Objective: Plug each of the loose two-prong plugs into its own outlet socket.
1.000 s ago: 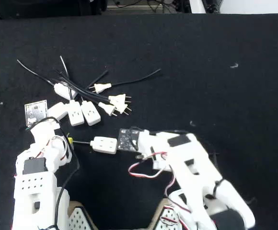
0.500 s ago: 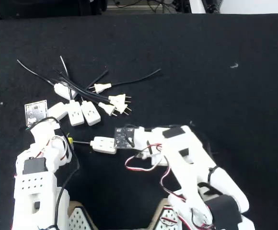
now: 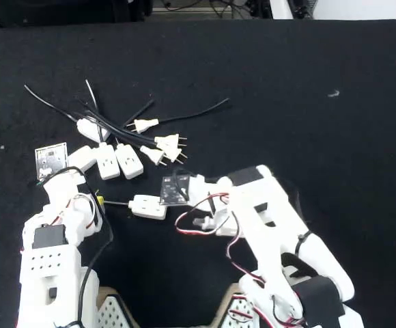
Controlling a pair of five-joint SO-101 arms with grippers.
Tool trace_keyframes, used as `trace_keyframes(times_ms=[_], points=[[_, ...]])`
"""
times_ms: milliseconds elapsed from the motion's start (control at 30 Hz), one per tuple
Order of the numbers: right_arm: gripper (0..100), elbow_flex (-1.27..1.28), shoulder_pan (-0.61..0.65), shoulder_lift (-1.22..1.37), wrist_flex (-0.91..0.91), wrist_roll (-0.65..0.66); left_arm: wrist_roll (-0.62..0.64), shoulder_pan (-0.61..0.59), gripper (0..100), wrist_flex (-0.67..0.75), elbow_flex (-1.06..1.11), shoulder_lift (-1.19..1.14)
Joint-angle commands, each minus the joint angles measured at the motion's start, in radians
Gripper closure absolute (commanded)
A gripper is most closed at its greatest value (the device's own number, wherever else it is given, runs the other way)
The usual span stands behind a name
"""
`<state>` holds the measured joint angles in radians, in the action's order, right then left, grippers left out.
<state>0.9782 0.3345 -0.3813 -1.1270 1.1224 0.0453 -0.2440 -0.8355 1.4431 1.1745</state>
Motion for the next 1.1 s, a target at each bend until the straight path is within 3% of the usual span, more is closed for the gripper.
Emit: trace_keyframes(times_ms=[0, 133, 200, 400, 733, 1067], points=[[97.2, 0.005, 0.034, -0.007, 0.043, -0.075, -0.011, -0.002, 82, -0.003, -0.022, 0.012], [80.1, 0.062, 0.061, -0.007, 0.107, -0.11, -0.011, -0.002, 82, -0.005, -0.022, 0.012], [76.5, 0.071, 0.068, -0.007, 0.135, -0.11, -0.011, -0.002, 82, -0.005, -0.022, 0.012], [82.6, 0.036, 0.071, -0.007, 0.157, -0.112, -0.011, -0.002, 82, -0.005, -0.022, 0.012], [82.8, 0.088, 0.173, -0.005, 0.157, -0.068, -0.011, -0.002, 82, -0.005, -0.022, 0.012], [82.9, 0.088, 0.031, -0.005, 0.241, 0.006, -0.011, -0.022, 82, -0.003, -0.022, 0.012]])
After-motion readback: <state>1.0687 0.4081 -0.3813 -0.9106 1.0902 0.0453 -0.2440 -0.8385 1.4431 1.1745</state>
